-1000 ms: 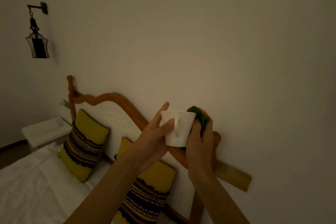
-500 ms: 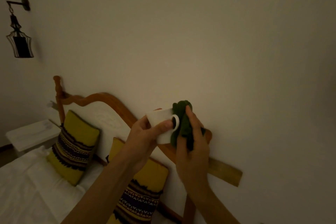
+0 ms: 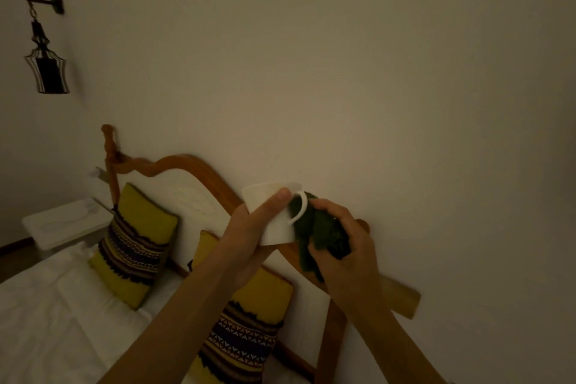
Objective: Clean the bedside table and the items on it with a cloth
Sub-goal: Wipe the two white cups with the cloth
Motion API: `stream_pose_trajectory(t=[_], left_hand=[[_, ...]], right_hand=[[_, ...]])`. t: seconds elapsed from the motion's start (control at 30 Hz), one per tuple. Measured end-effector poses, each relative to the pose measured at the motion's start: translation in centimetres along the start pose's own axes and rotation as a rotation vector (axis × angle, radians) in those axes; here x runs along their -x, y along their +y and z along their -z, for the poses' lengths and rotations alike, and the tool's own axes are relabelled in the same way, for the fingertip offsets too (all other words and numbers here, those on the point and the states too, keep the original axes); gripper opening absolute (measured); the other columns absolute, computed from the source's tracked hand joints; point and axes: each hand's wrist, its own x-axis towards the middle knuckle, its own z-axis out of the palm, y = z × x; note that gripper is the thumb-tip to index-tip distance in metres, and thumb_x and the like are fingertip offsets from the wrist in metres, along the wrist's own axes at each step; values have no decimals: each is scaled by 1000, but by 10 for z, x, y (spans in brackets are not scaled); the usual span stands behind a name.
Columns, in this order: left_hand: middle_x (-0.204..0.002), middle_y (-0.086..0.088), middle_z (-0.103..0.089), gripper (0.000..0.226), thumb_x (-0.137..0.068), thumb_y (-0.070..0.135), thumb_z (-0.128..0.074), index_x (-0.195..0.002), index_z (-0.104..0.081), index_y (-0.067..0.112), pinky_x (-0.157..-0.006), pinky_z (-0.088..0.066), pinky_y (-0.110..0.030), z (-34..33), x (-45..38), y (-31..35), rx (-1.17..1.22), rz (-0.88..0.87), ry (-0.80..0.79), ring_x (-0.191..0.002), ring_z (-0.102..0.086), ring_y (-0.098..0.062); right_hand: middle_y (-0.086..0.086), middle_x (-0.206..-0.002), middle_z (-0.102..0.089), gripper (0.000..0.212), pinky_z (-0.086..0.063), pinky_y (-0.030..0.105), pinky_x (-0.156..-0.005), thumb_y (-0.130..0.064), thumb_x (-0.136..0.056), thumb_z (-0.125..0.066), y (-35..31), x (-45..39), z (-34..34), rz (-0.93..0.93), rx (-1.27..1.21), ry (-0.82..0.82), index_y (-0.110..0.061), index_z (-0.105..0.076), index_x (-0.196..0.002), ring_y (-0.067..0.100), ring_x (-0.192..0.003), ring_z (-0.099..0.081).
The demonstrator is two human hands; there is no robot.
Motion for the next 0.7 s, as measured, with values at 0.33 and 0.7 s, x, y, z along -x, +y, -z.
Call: stream_pose_trajectory(t=[0.33, 0.7], left_hand=[[-113, -20, -67, 88, -50, 66, -87, -116, -65, 14, -86, -60, -51, 3, 5, -9, -281, -153, 140, -106, -67, -35], [-114, -5, -67, 74, -63, 71, -63, -120, -58, 26, -77, -61, -29, 11, 14, -9, -428, -133, 94, -101, -69, -19]], right_hand=[[-2, -110, -72, 43, -60, 31, -83, -33, -80, -82, -10, -7, 12, -210, -172, -194, -25, -65, -119, 19, -104, -70], [6, -80, -73, 18, -59, 34, -67, -22, -82, -81, -3, -8, 17, -204, -19, -229, -9, -73, -92, 26, -74, -72]])
